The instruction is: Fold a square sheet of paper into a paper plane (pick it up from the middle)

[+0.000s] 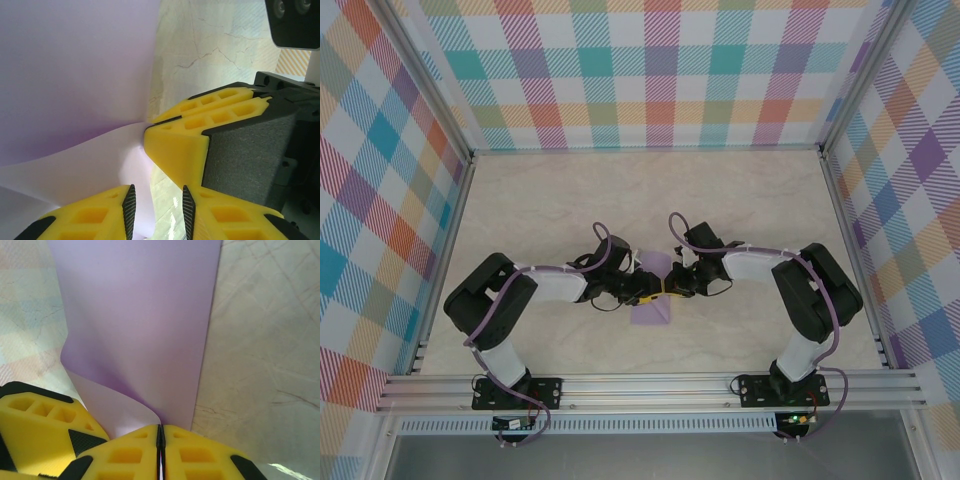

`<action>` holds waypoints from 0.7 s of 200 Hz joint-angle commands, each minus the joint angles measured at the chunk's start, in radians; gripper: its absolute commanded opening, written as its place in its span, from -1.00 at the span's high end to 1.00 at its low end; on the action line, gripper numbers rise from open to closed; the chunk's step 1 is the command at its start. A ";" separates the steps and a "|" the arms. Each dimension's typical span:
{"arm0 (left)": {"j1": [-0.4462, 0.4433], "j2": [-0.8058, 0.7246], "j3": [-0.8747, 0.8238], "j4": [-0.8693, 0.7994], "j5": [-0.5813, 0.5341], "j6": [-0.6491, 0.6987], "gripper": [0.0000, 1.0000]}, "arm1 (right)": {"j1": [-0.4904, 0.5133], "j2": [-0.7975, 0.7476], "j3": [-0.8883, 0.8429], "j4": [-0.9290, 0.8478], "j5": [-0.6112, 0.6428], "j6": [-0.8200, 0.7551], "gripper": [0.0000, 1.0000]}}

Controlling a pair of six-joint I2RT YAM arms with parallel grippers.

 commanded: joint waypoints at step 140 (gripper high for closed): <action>-0.009 0.036 0.022 -0.016 -0.007 0.012 0.37 | 0.001 0.032 0.039 -0.033 0.007 -0.035 0.83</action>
